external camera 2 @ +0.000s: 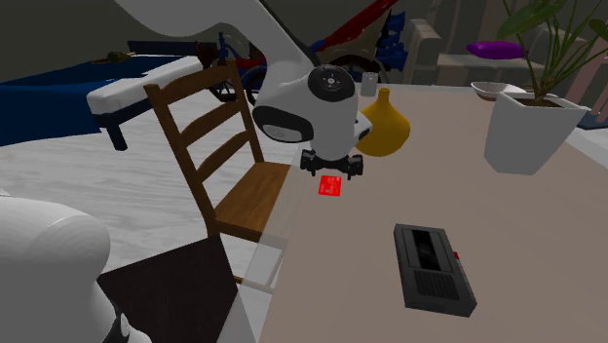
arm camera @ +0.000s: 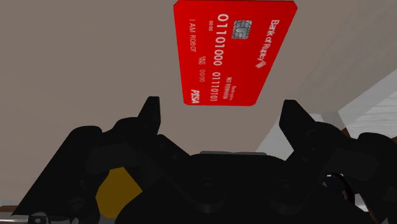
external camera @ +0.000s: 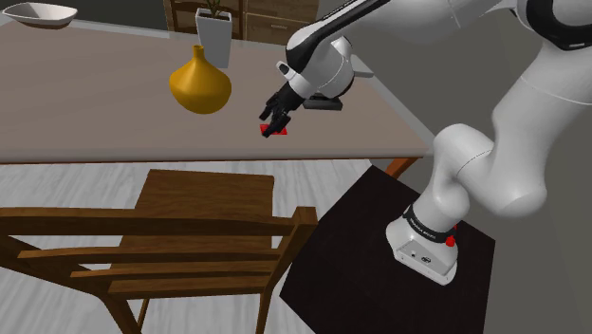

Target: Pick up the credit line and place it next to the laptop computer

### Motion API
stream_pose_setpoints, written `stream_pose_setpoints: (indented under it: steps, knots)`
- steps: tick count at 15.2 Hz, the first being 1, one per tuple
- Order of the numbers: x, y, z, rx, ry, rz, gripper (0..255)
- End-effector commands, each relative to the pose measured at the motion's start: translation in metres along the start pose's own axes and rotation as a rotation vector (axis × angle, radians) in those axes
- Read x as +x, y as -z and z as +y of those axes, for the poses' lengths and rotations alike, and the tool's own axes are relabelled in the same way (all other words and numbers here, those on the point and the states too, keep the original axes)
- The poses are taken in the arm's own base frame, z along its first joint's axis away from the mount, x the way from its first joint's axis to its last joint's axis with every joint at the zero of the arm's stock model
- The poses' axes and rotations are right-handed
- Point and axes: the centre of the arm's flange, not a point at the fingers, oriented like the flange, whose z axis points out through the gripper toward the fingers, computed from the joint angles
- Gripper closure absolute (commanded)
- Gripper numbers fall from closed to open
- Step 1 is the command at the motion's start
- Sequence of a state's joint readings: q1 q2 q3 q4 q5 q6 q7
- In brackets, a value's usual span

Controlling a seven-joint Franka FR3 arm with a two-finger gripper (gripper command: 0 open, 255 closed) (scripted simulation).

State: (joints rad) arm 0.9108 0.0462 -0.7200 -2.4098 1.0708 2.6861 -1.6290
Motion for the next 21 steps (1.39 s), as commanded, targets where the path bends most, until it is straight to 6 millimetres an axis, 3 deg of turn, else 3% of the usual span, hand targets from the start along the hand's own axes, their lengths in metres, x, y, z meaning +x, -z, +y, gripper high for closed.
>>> stream_pose_setpoints:
  steps: [1,6,7,16,21]
  knots:
    - [0.0,-0.002,0.001,0.0,0.0,0.001,0]
    - [0.0,-0.002,0.0,0.0,0.0,0.001,0]
    - [0.0,-0.002,0.0,0.0,0.0,0.001,255]
    - [0.0,-0.002,0.001,0.0,0.0,0.001,255]
    - [0.015,0.02,0.0,0.0,0.0,0.001,255]
